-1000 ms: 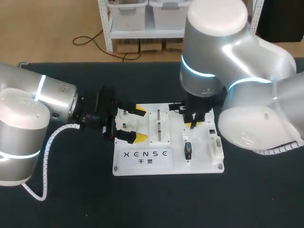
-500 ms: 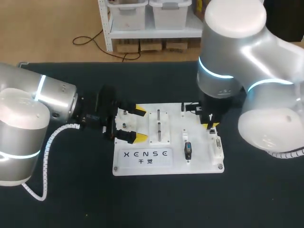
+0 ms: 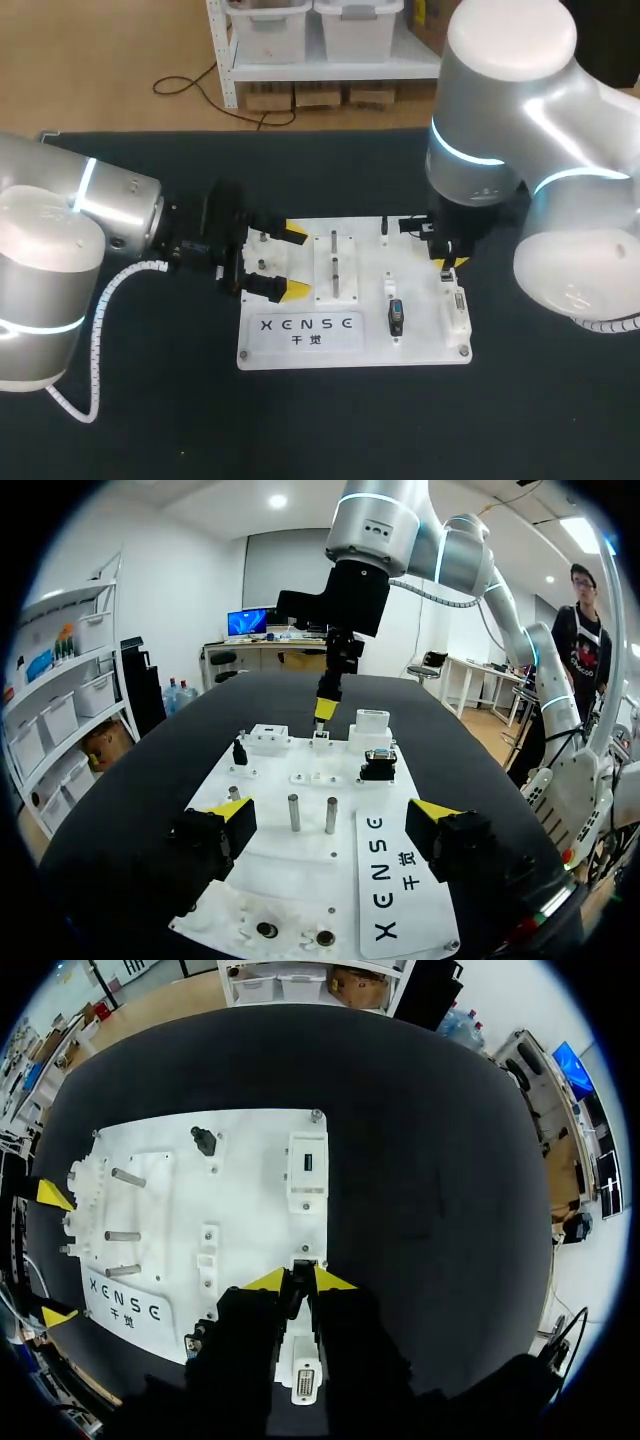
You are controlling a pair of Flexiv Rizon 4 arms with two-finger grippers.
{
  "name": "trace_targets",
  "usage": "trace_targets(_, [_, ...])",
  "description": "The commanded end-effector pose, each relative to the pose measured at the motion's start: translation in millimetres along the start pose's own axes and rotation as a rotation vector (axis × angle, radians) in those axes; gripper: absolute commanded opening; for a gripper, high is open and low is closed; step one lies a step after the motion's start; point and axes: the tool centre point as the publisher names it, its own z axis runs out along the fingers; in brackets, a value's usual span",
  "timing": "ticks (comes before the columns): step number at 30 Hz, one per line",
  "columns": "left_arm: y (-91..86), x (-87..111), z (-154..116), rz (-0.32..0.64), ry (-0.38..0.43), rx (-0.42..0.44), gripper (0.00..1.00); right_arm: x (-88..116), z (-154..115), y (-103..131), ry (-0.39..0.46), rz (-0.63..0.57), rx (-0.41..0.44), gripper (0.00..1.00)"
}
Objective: Insert the Ethernet cable into its matching sockets.
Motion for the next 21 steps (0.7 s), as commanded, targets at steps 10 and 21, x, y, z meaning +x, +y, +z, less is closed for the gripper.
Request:
trace_targets(10, [-0.1,1.6,0.0,0.003,-0.005,-0.001,1.00,0.8,2.4,-1.7,0.016,-0.003,-0.013,0.00])
trace_targets(21, [-0.1,1.6,0.0,0.003,-0.005,-0.001,1.00,1.5,5.1,-1.8,0.024,-0.006,-0.016,0.00])
